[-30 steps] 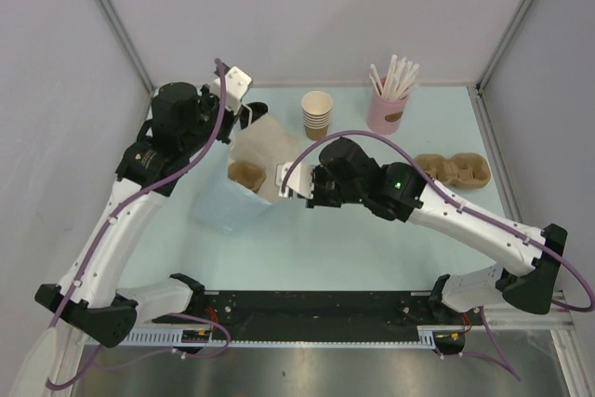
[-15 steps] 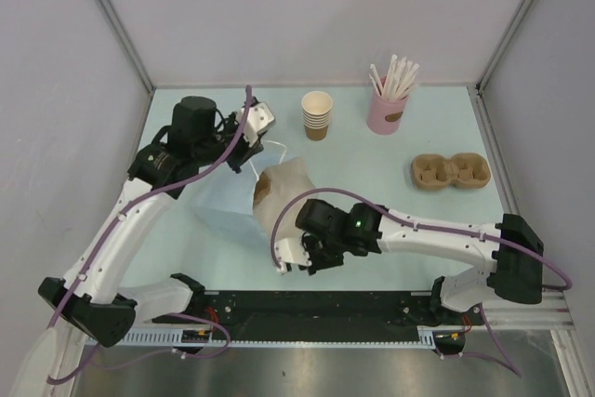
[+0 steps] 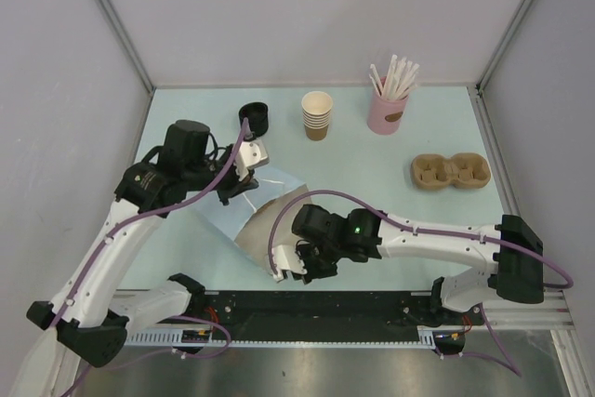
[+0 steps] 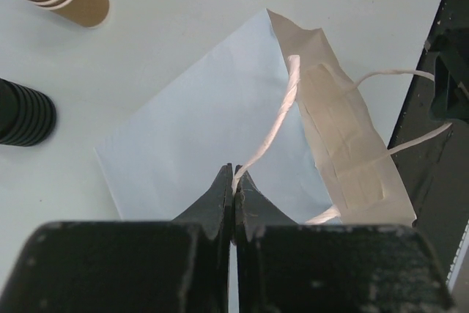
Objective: Pack the takeout coffee
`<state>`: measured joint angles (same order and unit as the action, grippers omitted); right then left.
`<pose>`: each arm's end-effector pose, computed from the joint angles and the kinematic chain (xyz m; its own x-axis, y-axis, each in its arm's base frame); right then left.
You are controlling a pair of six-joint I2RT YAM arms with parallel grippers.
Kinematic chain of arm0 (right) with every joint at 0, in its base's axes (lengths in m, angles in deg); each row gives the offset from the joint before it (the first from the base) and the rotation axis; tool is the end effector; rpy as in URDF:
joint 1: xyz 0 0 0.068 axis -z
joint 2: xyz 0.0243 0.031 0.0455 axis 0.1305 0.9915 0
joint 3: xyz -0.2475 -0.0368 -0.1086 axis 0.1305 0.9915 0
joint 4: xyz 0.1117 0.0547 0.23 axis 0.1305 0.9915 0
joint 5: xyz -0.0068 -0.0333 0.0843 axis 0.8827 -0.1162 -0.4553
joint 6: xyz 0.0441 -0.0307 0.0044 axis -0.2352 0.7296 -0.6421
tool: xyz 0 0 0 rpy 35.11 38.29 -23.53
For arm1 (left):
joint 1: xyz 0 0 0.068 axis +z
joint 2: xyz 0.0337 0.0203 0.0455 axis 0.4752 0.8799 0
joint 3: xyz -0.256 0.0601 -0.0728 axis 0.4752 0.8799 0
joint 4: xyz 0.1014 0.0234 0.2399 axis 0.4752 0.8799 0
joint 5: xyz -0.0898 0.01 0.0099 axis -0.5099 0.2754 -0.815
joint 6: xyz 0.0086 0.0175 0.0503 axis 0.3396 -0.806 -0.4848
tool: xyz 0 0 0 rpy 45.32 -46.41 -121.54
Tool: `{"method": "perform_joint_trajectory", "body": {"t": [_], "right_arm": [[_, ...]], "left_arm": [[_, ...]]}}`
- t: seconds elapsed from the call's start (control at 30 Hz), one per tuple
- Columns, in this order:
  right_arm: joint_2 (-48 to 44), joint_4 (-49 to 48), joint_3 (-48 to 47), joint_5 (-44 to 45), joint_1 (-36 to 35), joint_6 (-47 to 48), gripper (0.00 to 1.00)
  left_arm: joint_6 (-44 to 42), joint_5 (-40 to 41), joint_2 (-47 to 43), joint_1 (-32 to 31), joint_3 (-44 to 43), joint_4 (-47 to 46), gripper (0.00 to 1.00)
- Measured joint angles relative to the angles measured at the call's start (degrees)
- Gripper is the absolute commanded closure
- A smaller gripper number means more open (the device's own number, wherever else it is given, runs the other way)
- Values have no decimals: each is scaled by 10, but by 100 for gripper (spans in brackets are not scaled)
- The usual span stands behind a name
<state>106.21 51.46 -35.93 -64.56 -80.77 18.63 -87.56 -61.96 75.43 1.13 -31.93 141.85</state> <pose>0.0714 0.2813 0.2631 0.3602 -0.7172 -0.5965 -0.9113 -0.4072 -0.0608 0.1585 -0.1008 0.3923 -0.1051 0.5794 -0.8083 0.9229 0.3595 0.1377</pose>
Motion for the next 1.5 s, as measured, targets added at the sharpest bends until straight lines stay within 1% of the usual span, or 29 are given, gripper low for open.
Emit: {"method": "perform_joint_trajectory", "body": {"t": [0.27,0.4,0.5,0.6,0.7,0.87,1.0,1.17,1.27,1.3,1.33,1.37,1.43,1.5], "right_arm": [[3,-4,0,0,0,-4,100],[-2,-14,0,39,8,-4,100],[-30,-24,-6,74,40,0,100],[-52,-14,-63,94,104,-1,100],[-67,-25,-132,108,156,-1,100],[-92,-18,-165,117,156,0,100],[-72,9,-208,129,149,4,100],[-16,57,-319,170,129,23,100],[7,49,-372,207,112,14,100],[17,49,-401,185,120,-12,100],[29,50,-438,153,142,-38,100],[39,44,-473,140,168,-54,100],[43,16,-504,152,212,-70,100],[37,4,-503,163,225,-76,100]], "left_arm": [[2,9,-6,0,22,-1,100],[20,61,-5,1,21,-38,100],[38,106,5,5,-2,-62,100],[52,155,24,12,-44,-99,100],[59,190,28,14,-61,-134,100],[75,236,33,14,-61,-160,100],[85,274,34,14,-47,-183,100],[91,299,33,14,-30,-198,100],[93,301,28,14,-20,-205,100],[93,301,26,14,-16,-207,100],[93,301,23,14,-14,-207,100],[93,301,20,14,-12,-208,100],[93,301,12,14,-7,-213,100],[94,301,7,14,-4,-216,100]]}}
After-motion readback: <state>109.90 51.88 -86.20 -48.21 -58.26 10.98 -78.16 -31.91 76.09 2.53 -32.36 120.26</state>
